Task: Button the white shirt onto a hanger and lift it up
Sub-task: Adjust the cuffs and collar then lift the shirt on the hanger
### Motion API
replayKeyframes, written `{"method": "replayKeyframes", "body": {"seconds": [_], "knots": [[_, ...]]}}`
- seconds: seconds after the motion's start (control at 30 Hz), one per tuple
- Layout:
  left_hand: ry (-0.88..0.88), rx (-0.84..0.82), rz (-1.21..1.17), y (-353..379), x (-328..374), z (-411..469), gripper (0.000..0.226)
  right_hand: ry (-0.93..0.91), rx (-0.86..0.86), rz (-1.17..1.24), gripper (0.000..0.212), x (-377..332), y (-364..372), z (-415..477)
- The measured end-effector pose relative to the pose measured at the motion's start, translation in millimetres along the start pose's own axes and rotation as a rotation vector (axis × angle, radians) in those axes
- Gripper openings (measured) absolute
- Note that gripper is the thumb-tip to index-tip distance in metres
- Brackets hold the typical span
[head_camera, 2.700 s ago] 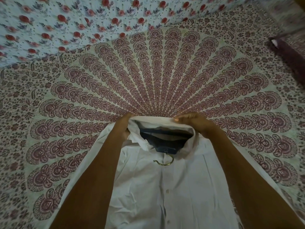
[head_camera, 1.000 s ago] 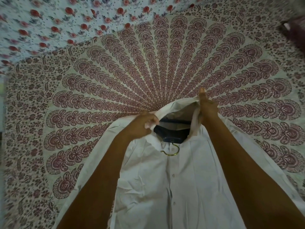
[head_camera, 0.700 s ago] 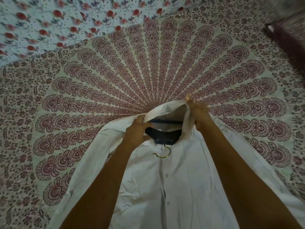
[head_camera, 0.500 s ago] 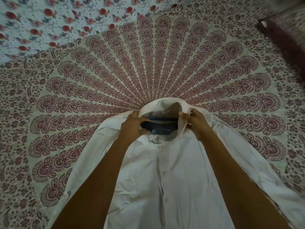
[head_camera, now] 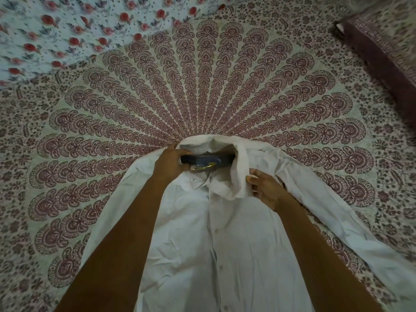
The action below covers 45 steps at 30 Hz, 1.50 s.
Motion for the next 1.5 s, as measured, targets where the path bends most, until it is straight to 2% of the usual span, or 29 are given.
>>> {"method": "replayKeyframes", "body": {"seconds": [0.07, 0.1, 0.13, 0.17, 0.2, 0.27, 0.37, 0.43, 0.53, 0.6, 0.67, 0.77, 0.9, 0.97, 1.03, 1.13, 1.23, 1.33, 1.4, 1.43, 1.5], "knots": [[-0.006, 0.009, 0.004, 0.3, 0.7, -1.1, 0.042, -0.126, 0.077, -0.611, 0.018, 0.1, -3.4, 3.3], [-0.008, 0.016, 0.002, 0.4, 0.6, -1.4, 0.042, -0.221, 0.196, -0.895, 0.022, -2.4, -6.6, 5.0], [-0.007, 0.024, -0.003, 0.6, 0.3, -2.0, 0.042, -0.339, 0.334, -1.057, 0.025, -7.8, -7.7, 2.4], [0.0, 0.04, -0.013, 0.9, 0.4, -2.2, 0.042, -0.455, 0.446, -1.047, 0.027, -15.1, -7.5, -0.7], [0.006, 0.055, -0.026, 1.6, 0.5, -3.0, 0.042, -0.541, 0.493, -0.919, 0.029, -21.4, -4.6, -4.0], [0.015, 0.088, -0.048, 4.1, 1.4, -4.3, 0.042, -0.657, 0.473, -0.715, 0.041, -33.2, 6.7, -2.5], [0.003, 0.127, -0.042, 10.0, -1.6, -8.0, 0.043, -0.765, 0.452, -0.704, 0.062, -51.8, 21.9, 4.8], [0.008, 0.142, -0.035, 14.8, -5.5, -9.1, 0.046, -0.758, 0.45, -0.78, 0.059, -65.3, 27.3, 16.9], [0.015, 0.161, -0.042, 19.2, -9.6, -9.4, 0.047, -0.666, 0.385, -1.069, 0.03, -80.0, 36.9, 35.2], [0.004, 0.171, -0.051, 19.8, -10.9, -10.2, 0.046, -0.806, 0.372, -1.404, 0.018, -84.7, 44.3, 30.9], [0.004, 0.176, -0.04, 19.6, -10.2, -10.2, 0.045, -0.928, 0.433, -1.648, 0.026, -82.4, 37.1, 24.5], [0.013, 0.176, -0.009, 19.6, -8.9, -9.9, 0.043, -0.922, 0.559, -1.619, 0.026, -73.4, 17.1, 17.7], [0.011, 0.188, -0.008, 20.0, -7.8, -8.6, 0.043, -0.739, 0.602, -1.633, 0.031, -50.5, 17.9, 23.0], [0.008, 0.185, 0.0, 20.4, -9.0, -9.1, 0.043, -0.778, 0.606, -1.574, 0.031, -49.8, 19.6, 24.5], [0.007, 0.193, 0.0, 21.1, -9.6, -9.2, 0.044, -0.92, 0.549, -1.567, 0.035, -57.8, 27.1, 25.0], [0.008, 0.208, -0.006, 22.3, -10.3, -8.3, 0.044, -1.047, 0.309, -1.628, 0.04, -68.1, 49.6, 39.4], [0.018, 0.21, -0.011, 22.6, -10.6, -8.9, 0.044, -0.972, 0.126, -1.778, 0.038, -79.6, 70.2, 50.6], [0.031, 0.21, -0.004, 22.7, -10.8, -8.1, 0.044, -0.871, -0.1, -1.952, 0.026, -88.7, 82.6, 58.0], [0.034, 0.21, -0.002, 22.8, -11.0, -7.3, 0.043, -0.896, -0.133, -2.042, 0.019, -96.0, 88.8, 61.6], [0.033, 0.212, 0.001, 22.9, -11.1, -6.7, 0.043, -0.966, -0.08, -2.045, 0.017, -102.2, 91.8, 60.1], [0.02, 0.223, -0.002, 22.7, -10.9, -5.4, 0.041, -1.165, 0.056, -1.835, 0.021, -111.7, 93.5, 55.1]]}}
Point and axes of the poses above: each hand's wrist, its own z-axis towards the middle knuckle, its own y-axis out of the palm, x = y × z, the point moved 4 cm from there along z, towards the middle knuckle, and after that the axes turned 9 degrees about -y, right-handed, at the moved point
